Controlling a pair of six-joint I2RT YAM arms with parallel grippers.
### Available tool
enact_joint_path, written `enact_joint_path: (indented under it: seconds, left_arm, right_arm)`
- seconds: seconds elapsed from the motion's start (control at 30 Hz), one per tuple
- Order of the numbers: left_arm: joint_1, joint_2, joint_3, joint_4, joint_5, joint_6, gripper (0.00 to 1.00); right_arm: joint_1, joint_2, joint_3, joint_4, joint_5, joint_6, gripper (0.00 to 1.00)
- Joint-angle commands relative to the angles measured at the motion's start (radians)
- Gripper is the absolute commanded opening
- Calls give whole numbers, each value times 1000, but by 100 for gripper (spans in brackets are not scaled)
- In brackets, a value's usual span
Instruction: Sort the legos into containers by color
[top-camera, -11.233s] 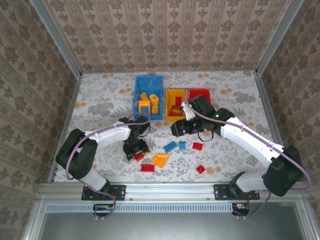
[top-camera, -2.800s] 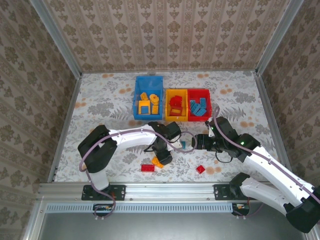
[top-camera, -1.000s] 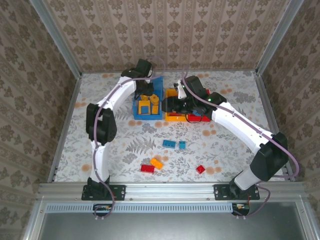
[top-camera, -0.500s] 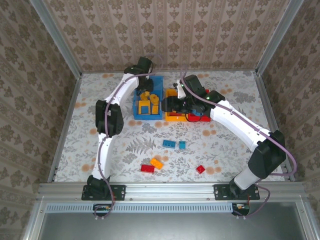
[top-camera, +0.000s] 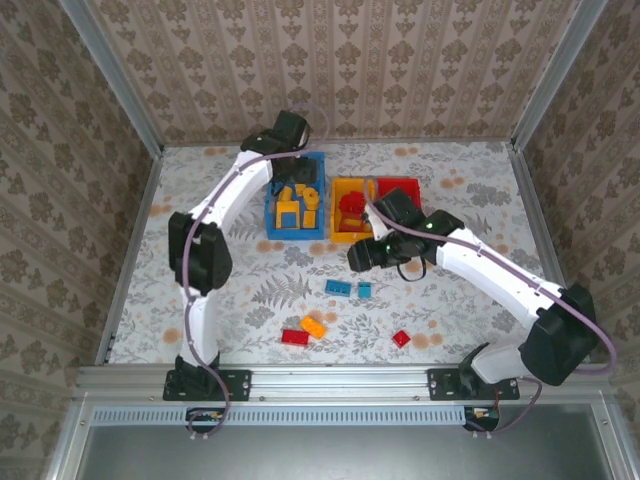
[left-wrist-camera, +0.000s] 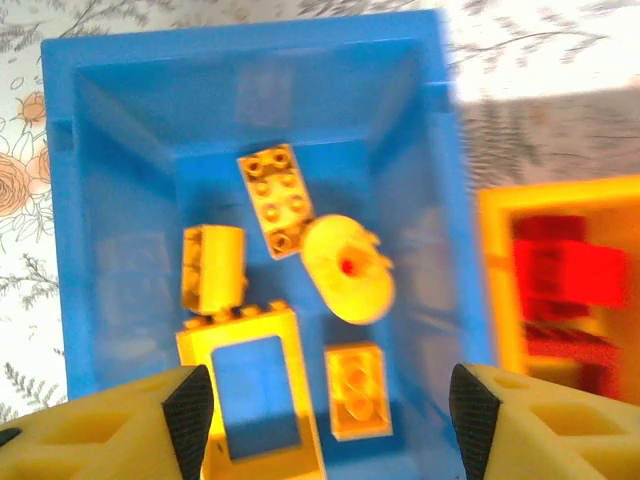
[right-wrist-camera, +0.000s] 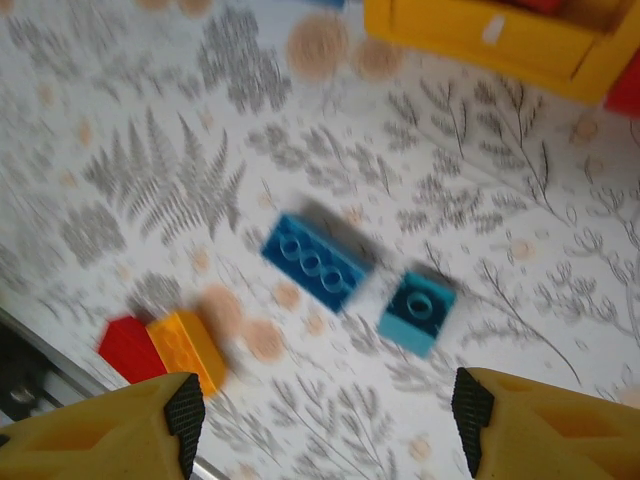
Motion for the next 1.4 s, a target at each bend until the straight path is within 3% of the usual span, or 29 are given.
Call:
enact_joint_path:
  seconds: [0.0,0.3,0.5,0.77,0.9,1.13,1.37]
  left_arm:
    - [-36,-166,-122,43,33,-78,69]
    - [-96,-656,-646,109,85,-227,78]
    - [-142,-920,-869,59,83,-226,79]
    - [-143,-1201,-1068,-47,198,-219,81]
    - [-141,-1237,-1097,-88,206,-216,81]
    - [-141,-1166,-1070,13,214,-226,81]
    - [-155,-1034,-965,177,308,-218,81]
  right_arm:
    - [84,-3,-22,-79,103,-128,73]
    - [160,370,120,-104,167,-327,77]
    - [200,477,179,-56,269,-350,80]
    - [208,601,242,-57,321,-369,76]
    - [208,622,259,-53,308,-353,65]
    - [207,588,241,-37,301,-325,31]
    - [81,336,223,-66,331,-174,26]
